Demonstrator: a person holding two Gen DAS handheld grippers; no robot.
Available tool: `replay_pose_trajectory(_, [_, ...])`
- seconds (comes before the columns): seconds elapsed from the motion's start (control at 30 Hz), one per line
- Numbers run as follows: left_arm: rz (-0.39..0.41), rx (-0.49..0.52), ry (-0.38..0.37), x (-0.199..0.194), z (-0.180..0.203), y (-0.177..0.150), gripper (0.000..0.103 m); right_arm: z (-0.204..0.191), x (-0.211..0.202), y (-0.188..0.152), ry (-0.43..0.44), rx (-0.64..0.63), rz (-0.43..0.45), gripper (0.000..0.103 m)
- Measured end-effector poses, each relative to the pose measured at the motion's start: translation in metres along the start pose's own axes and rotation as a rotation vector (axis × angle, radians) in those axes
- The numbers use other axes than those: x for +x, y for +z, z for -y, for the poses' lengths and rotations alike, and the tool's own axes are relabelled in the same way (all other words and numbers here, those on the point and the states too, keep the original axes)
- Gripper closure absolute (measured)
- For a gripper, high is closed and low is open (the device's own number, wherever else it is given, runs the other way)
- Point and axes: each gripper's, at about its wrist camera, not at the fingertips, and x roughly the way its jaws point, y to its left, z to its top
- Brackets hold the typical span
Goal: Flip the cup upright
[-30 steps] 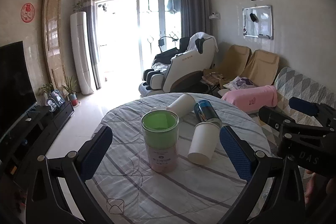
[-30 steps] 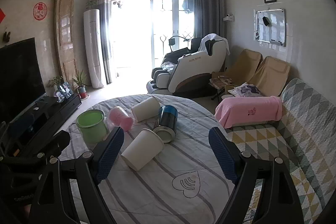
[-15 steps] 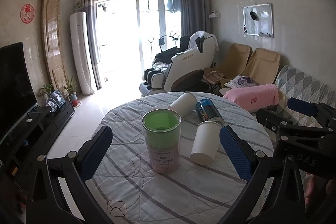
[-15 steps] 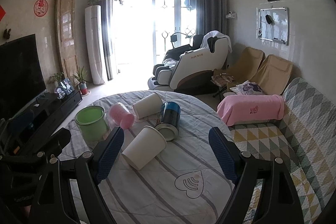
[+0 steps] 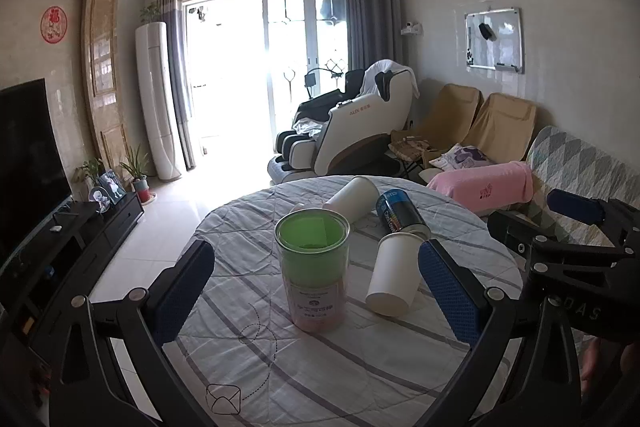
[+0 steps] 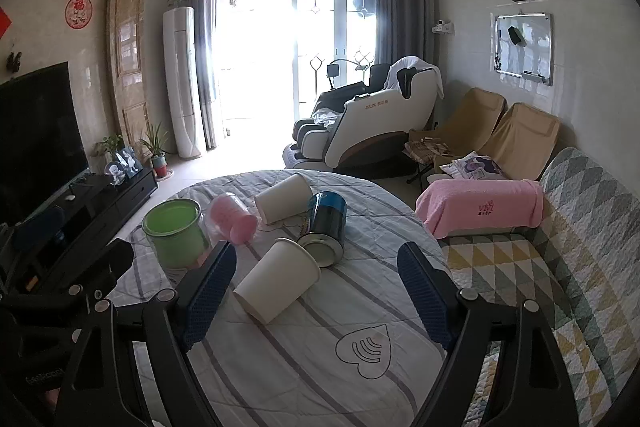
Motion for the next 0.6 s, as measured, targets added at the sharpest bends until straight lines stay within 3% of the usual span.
replay_pose_trajectory(0.6, [-0.007, -0.003, -0.005, 0.0014, -0.0018, -0.0004, 0.0, -0.0021, 0.0015, 0.0, -0.001, -0.004, -0.003, 0.019])
